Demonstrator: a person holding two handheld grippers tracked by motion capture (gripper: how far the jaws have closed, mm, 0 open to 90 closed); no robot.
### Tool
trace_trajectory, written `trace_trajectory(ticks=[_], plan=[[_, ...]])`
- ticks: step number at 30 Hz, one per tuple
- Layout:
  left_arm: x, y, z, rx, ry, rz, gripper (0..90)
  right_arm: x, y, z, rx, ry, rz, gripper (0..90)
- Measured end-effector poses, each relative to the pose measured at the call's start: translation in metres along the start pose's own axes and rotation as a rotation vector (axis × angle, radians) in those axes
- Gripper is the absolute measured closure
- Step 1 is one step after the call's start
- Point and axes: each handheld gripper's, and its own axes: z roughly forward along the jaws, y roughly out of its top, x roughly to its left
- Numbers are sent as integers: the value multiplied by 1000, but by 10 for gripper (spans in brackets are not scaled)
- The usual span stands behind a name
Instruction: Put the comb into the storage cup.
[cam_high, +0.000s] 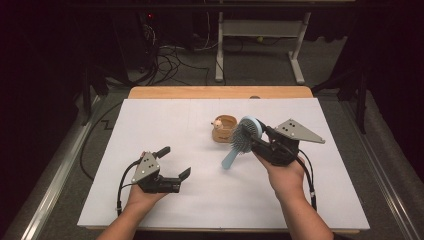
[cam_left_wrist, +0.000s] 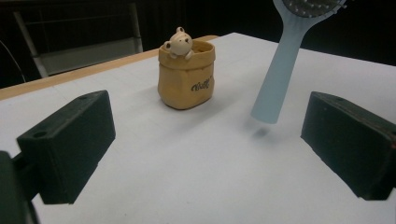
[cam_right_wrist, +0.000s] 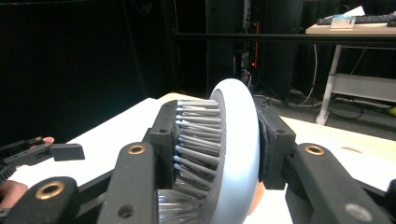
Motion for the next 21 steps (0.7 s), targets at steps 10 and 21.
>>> trace_trajectory(ticks=[10, 21], plan=[[6, -2, -4, -4, 15, -8, 0, -10, -2, -4, -10, -27, 7, 592], [16, -2, -13, -11, 45, -9, 0, -24, 0, -12, -19, -65, 1, 594]])
